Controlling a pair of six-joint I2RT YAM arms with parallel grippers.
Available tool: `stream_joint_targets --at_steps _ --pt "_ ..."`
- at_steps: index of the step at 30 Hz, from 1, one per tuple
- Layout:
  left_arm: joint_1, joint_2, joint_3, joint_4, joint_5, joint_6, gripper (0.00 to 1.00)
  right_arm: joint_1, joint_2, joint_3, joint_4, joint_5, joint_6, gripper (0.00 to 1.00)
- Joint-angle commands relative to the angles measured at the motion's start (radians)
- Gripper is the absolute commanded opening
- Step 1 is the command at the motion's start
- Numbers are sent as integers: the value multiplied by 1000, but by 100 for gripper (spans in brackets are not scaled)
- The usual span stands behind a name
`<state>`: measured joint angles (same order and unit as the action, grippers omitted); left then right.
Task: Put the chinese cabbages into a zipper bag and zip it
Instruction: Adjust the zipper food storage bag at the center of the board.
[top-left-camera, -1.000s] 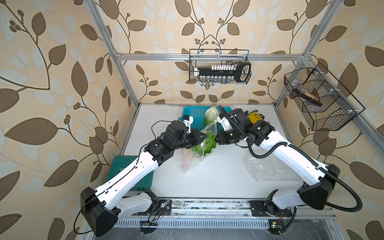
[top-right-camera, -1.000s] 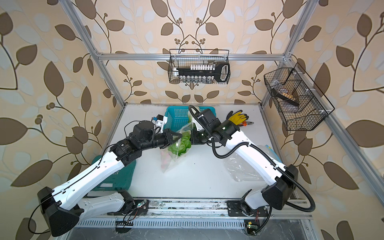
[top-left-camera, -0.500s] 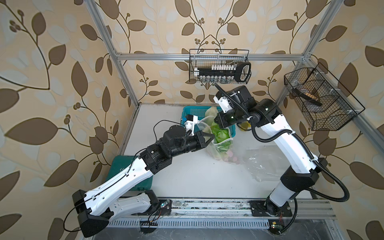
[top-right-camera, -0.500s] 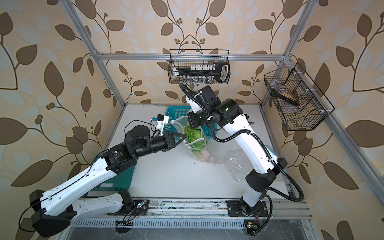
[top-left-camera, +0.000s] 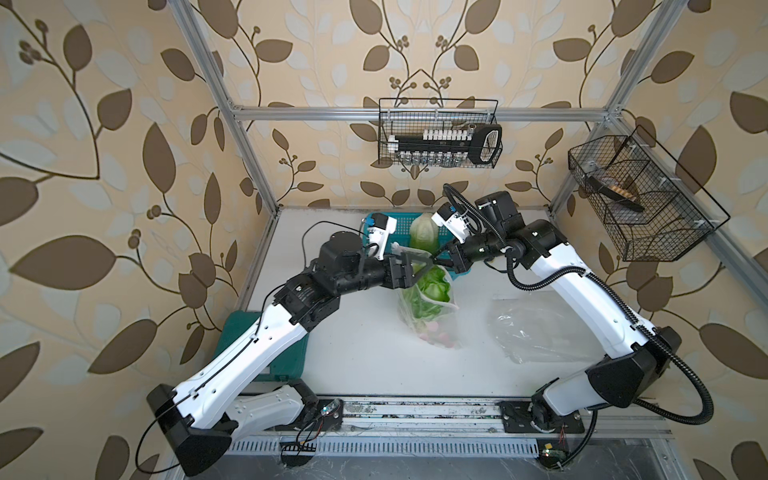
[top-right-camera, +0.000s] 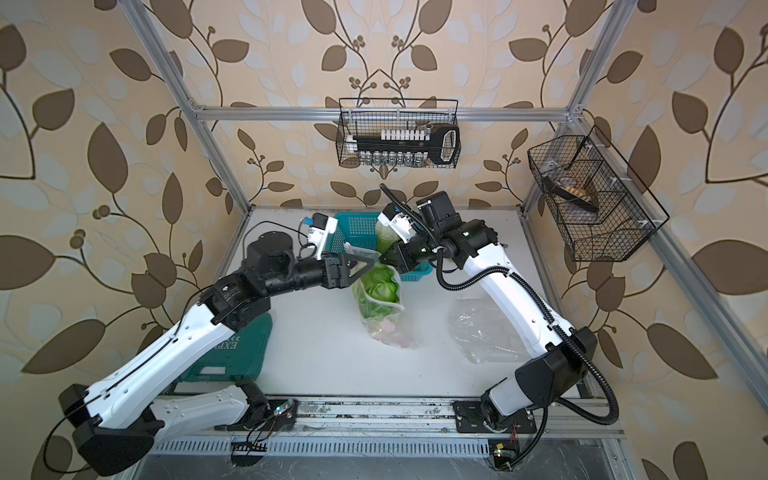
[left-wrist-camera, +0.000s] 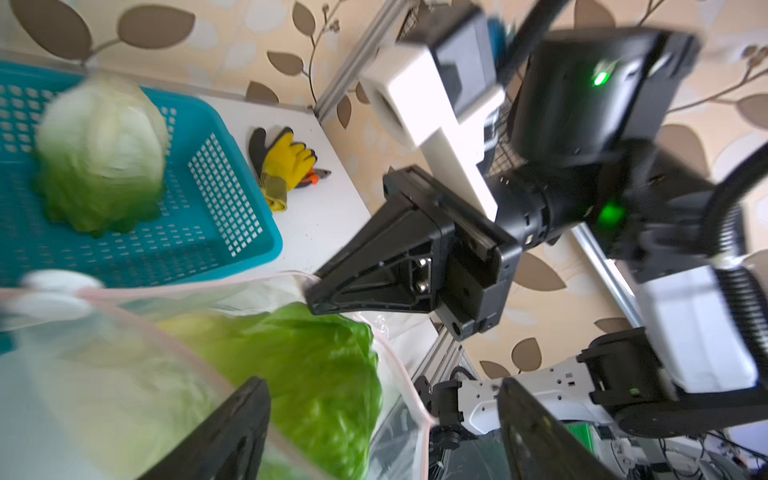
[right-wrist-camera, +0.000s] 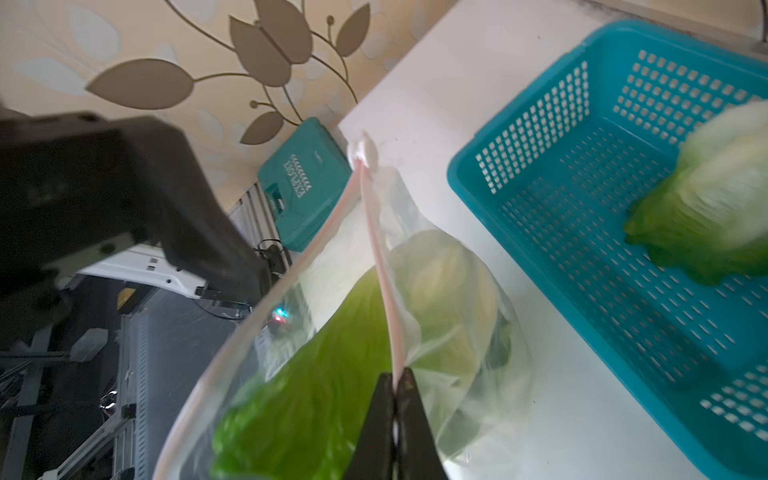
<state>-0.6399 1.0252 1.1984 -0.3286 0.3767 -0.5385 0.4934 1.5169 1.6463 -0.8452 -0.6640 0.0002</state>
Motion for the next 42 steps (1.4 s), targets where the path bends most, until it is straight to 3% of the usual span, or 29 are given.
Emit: stream_joint_targets --at_steps 1,4,6,10,15,24,27,31,33,37,42 --pt "31 -108 -5 -70 -40 213 90 -13 12 36 61 -169 -82 0" --pt "77 -154 -107 -58 -134 290 83 -22 25 63 13 -188 -127 0" --pt "149 -168 -160 -36 -119 289 75 -30 29 71 2 -201 -134 0" --pt "289 -152 -225 80 126 108 80 -35 42 88 -6 -198 -123 0" --pt "288 -32 -174 81 296 -49 88 -35 49 70 29 -206 -83 0" --pt "215 84 -91 3 222 -60 80 -10 73 72 64 -207 -31 0" --pt "185 80 -71 17 153 -64 97 14 89 82 30 -213 -48 0" --pt "192 74 -61 20 72 -28 98 34 91 88 16 -179 -54 0" --pt "194 102 -19 -2 110 -43 92 35 92 95 10 -177 -51 0" --pt "190 157 38 -88 150 -80 55 48 90 102 15 -153 -36 1" --pt "190 132 52 -134 58 -108 12 48 72 103 21 -93 1 2"
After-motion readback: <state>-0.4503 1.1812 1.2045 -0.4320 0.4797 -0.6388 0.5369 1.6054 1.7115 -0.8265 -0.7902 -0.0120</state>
